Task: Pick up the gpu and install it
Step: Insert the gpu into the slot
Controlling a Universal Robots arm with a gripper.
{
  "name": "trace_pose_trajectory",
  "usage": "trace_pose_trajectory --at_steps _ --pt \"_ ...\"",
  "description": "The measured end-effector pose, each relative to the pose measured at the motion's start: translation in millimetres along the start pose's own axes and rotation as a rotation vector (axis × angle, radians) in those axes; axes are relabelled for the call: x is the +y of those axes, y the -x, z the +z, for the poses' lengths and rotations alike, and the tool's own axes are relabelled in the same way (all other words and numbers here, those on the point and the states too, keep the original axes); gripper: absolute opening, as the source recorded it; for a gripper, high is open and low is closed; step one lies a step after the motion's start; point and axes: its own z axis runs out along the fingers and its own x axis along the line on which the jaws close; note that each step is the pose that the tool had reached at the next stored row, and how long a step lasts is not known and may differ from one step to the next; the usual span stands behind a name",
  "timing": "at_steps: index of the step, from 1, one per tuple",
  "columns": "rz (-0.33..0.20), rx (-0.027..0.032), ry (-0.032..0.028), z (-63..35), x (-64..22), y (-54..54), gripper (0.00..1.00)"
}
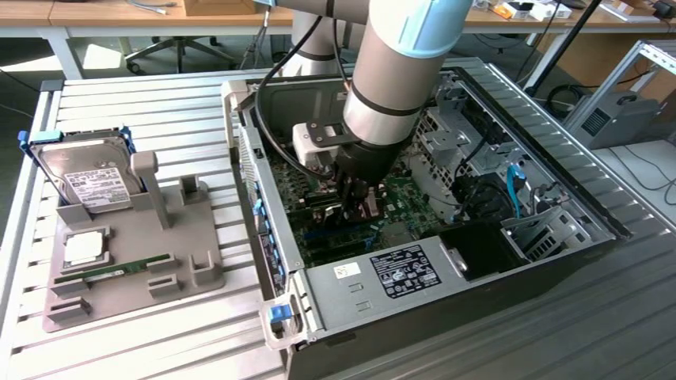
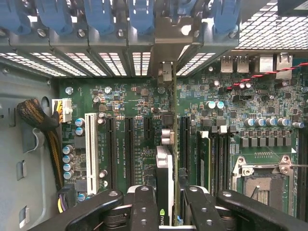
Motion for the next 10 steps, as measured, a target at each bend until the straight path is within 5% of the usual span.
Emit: trace_pose_trajectory --at_steps 10 --pt "0.004 0.0006 -0.0003 -2.3 -1.4 0.2 0.27"
